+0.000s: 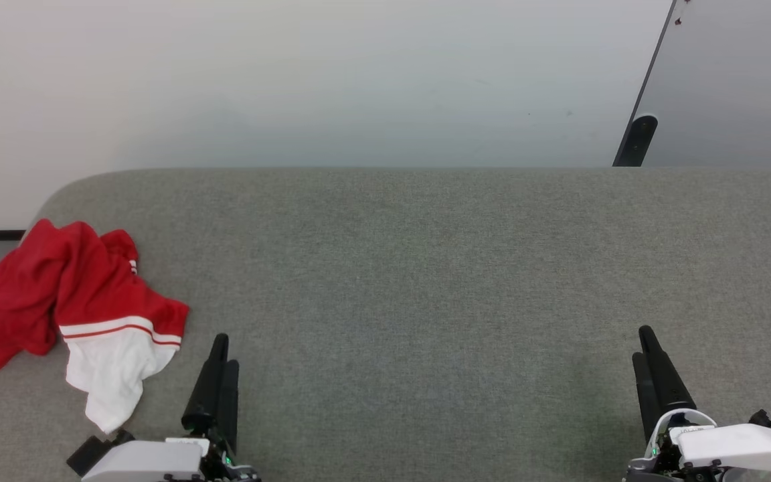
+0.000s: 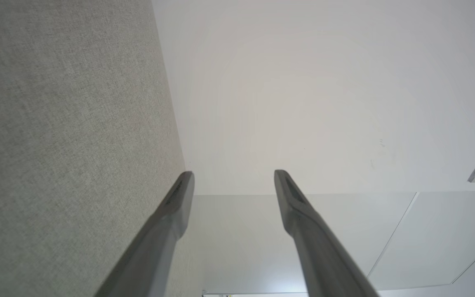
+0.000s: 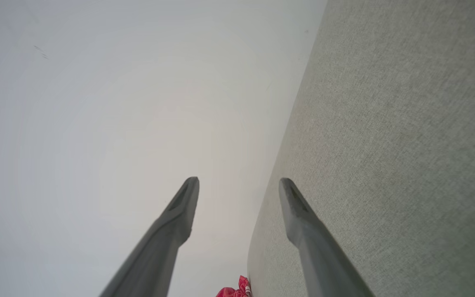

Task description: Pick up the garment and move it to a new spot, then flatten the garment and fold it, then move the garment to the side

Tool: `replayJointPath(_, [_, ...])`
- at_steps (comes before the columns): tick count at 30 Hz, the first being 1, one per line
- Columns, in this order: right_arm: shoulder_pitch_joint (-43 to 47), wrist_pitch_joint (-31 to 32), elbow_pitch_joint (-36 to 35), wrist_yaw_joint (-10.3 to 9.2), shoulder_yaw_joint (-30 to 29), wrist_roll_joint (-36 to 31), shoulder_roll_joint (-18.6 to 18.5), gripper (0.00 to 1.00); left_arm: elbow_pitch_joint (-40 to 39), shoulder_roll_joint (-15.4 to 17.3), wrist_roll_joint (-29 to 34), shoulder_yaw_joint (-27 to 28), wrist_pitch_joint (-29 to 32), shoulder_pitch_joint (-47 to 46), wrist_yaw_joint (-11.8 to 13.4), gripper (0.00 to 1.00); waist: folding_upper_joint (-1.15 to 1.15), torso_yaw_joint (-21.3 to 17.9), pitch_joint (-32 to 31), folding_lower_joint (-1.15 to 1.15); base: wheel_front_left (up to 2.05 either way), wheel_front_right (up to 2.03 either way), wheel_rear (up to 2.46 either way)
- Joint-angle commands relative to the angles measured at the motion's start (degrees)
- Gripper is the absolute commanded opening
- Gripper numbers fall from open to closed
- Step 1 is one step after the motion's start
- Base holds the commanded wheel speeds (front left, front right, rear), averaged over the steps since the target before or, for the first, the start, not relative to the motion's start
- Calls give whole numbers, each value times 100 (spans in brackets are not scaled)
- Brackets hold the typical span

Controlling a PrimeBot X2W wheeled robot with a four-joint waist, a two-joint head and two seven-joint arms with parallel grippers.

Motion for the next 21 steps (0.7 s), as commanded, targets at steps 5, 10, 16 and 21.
replayJointPath(5, [-33,-130,-132,-1,120,-163,-28,100,-192,63,52,-77,-100,-15,-13,100,0,-3,-7,0,0,0,0])
replayJointPath(10, [-29,-227,-150,-1,187,-334,-30,100,-270,101,90,-125,-179,7,-15,100,0,-6,-16,0,0,0,0])
replayJointPath(16, [-20,-333,-157,-1,226,-647,-32,100,-328,197,229,-199,-295,52,-16,100,0,-13,-35,0,0,0,0])
replayJointPath(21, [-9,-422,-135,-1,200,-1152,-33,100,-283,344,628,-294,-465,80,-18,100,0,-22,-54,0,0,0,0])
